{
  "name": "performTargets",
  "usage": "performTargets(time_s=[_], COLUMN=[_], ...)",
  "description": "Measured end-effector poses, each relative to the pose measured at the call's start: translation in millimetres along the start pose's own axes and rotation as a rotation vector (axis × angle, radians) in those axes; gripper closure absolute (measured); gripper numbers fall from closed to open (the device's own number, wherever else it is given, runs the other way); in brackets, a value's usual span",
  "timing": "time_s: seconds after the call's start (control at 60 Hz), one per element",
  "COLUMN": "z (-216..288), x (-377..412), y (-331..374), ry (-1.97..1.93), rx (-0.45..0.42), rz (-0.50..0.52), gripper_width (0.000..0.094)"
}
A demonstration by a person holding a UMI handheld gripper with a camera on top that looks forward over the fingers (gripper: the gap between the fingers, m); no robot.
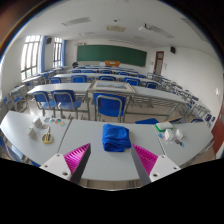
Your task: Fold towel
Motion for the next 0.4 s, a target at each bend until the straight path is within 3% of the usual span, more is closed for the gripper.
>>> performTargets(time_s=[0.2,0.4], z=[-19.4,-29.7], x=[41.0,51.9], y=[83.2,121.8], ry=[0.048,0.064], rx=[-0.012,-0.034], rz=[-0.013,-0.015], gripper_width=[0.0091,0.009])
Point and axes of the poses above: the point between the fingertips, and its own axes, seen from behind it with the camera up: x to the left, z up, y backward, against the way the camera looks, the point moved 3 cm from there along y, backward, against the way the camera looks, and after that the axes turned 7 degrees about z, right-handed, at the moved point
